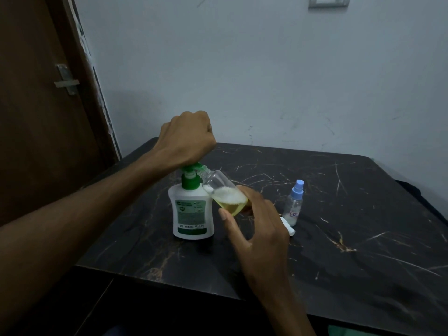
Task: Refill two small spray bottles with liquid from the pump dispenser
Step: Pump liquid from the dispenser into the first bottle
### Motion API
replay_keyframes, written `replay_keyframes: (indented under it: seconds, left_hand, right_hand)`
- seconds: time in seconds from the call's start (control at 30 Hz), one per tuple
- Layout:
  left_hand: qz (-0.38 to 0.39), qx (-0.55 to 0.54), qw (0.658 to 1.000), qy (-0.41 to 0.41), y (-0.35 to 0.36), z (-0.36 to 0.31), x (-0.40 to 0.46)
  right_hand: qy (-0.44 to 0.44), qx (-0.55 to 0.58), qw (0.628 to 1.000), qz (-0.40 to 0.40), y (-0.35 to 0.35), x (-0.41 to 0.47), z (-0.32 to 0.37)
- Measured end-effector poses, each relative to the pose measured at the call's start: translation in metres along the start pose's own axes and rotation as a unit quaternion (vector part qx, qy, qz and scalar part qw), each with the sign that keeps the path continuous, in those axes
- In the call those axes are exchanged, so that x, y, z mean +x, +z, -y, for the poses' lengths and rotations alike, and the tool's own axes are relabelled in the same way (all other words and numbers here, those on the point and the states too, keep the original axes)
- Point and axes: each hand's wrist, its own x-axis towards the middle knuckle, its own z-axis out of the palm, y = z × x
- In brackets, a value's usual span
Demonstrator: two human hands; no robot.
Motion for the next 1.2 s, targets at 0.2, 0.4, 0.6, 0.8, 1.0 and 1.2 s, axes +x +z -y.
replay_keyframes:
  seconds: [0.2, 0.4, 0.6, 0.8, 1.0, 1.2]
  left_hand:
    - [-0.006, -0.018, 1.000, 0.009, 0.0074, 0.0056, -0.0005]
    - [-0.009, -0.016, 1.000, 0.018, -0.0005, 0.0014, -0.0010]
    - [-0.008, -0.025, 0.999, 0.019, 0.0065, 0.0070, -0.0011]
    - [-0.012, -0.030, 0.999, 0.025, 0.0042, 0.0051, -0.0009]
    - [-0.012, -0.023, 1.000, 0.016, 0.0058, 0.0065, -0.0030]
    - [-0.017, -0.026, 0.999, 0.026, 0.0055, 0.0036, -0.0012]
  right_hand:
    - [-0.001, -0.006, 1.000, 0.002, 0.0013, 0.0003, 0.0000]
    - [-0.003, -0.006, 1.000, -0.001, -0.0004, -0.0006, 0.0005]
    - [-0.002, -0.010, 1.000, 0.001, -0.0017, -0.0002, 0.0032]
    - [-0.011, -0.010, 1.000, -0.014, -0.0011, -0.0003, 0.0025]
    - [-0.012, -0.011, 1.000, 0.001, -0.0010, 0.0002, 0.0022]
    - [-0.015, -0.015, 1.000, -0.001, -0.0003, 0.0008, 0.0012]
